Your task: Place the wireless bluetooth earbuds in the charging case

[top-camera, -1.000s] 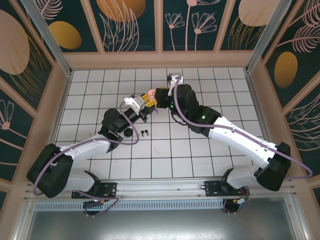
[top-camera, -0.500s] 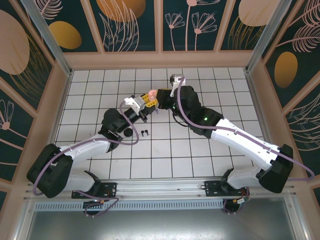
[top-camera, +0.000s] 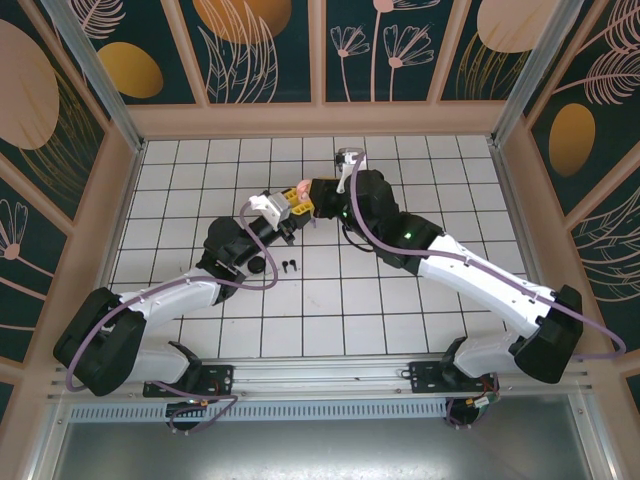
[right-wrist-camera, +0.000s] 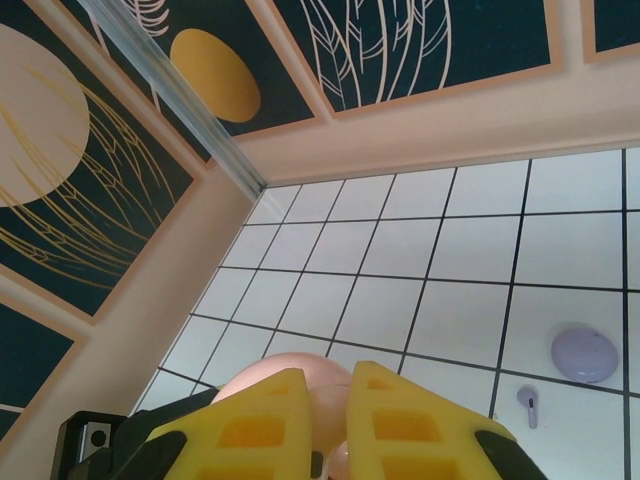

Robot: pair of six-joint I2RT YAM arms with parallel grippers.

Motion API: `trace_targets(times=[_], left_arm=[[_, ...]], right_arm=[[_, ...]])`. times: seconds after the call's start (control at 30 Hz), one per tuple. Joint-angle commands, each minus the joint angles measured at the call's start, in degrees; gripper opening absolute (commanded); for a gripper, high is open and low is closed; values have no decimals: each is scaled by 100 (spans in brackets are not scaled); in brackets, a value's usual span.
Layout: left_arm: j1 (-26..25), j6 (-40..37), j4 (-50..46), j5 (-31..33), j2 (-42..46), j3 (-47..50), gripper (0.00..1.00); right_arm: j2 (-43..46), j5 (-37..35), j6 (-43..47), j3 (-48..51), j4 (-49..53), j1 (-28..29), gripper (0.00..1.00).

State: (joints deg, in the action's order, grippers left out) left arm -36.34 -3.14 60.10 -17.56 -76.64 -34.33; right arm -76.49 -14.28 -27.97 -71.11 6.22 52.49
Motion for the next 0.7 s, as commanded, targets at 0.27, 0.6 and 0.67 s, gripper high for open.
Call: trace_targets(times=[0.27,0.6,0.67], left_arm=[[-30,4,398,-204,219,-197,0],[-30,-19,382,-221,235,-219,0],[-30,-22,381,-213,237,-215,0]], right_arm=[[-213,-26,202,-78,328,7,10],[-351,-176,563,-183,670,51,10],[-452,-133,611,-218,695,100,10]])
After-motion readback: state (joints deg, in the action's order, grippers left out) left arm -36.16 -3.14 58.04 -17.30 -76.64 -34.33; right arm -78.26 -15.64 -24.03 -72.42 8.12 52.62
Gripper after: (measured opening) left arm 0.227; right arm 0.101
